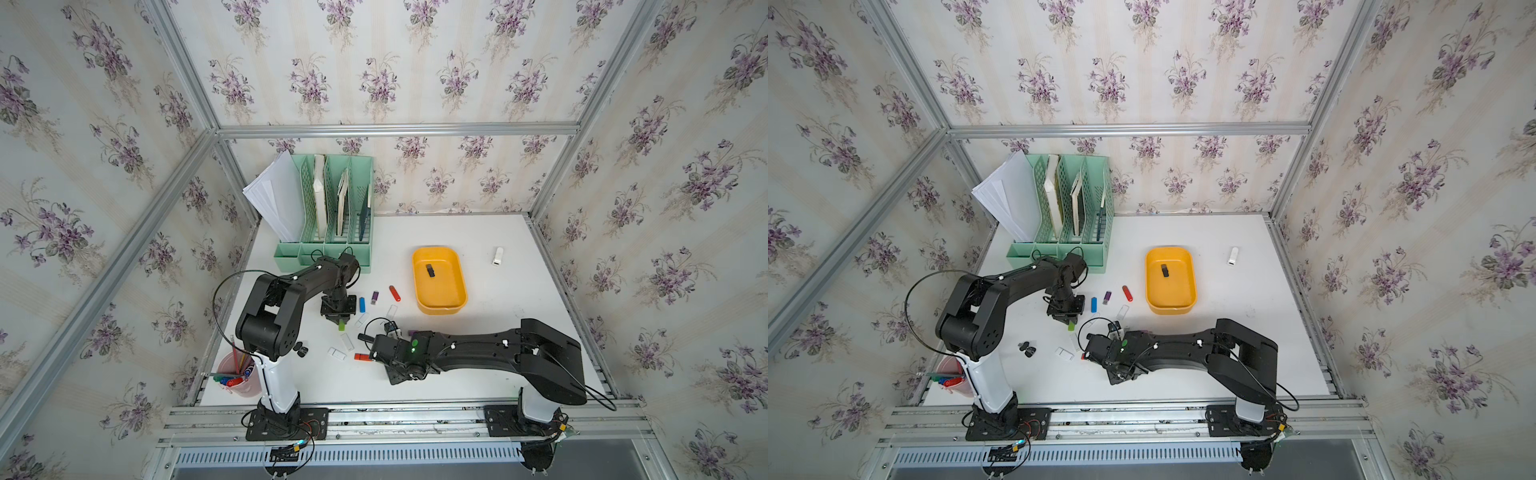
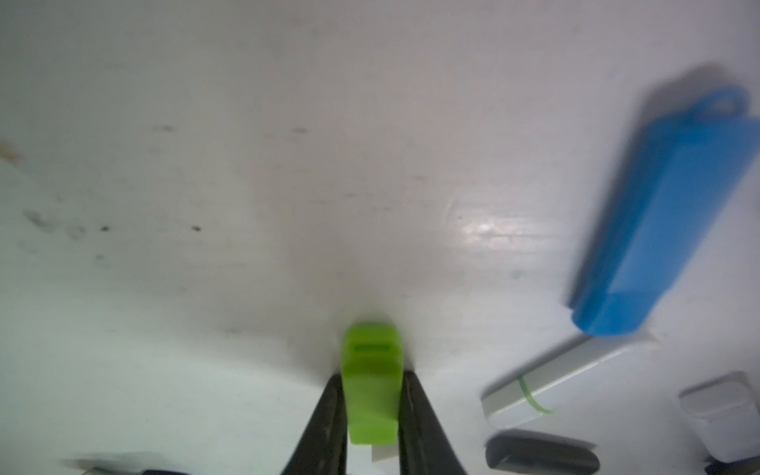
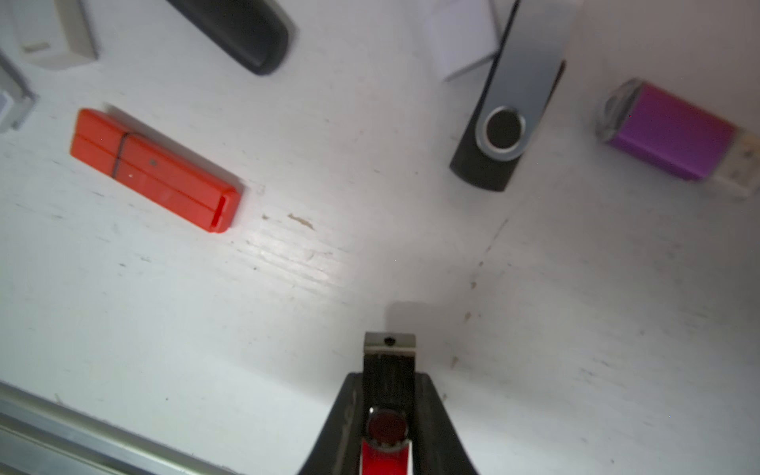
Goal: Put the usb flash drive into the storage box
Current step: Place the USB flash in the storage box.
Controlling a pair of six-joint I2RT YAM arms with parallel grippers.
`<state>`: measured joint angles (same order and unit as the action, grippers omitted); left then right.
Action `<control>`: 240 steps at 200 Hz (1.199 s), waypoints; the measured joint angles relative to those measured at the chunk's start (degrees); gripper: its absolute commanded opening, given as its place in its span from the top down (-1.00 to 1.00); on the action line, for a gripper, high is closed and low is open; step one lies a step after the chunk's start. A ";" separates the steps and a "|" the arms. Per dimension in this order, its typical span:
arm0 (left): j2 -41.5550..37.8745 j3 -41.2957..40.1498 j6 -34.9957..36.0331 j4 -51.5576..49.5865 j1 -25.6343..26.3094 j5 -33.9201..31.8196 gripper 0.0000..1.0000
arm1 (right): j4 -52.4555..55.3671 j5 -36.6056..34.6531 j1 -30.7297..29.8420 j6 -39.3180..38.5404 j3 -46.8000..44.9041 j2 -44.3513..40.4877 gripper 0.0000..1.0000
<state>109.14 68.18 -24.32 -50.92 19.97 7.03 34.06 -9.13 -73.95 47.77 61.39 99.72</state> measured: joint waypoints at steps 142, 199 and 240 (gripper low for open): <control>0.94 1.09 0.37 -1.18 0.00 0.00 0.61 | 7.34 -8.66 27.56 -15.56 13.25 -9.57 0.66; 1.09 1.46 0.57 -1.60 -0.02 -0.04 0.62 | 3.17 -9.07 39.08 -25.22 17.25 2.05 0.70; 1.33 1.99 0.59 -2.08 -0.02 -0.11 0.61 | 0.26 -9.55 41.90 -29.46 21.35 11.80 0.72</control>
<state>110.48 70.17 -23.73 -52.99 19.94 6.92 34.33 -18.68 -32.05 18.31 82.74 111.53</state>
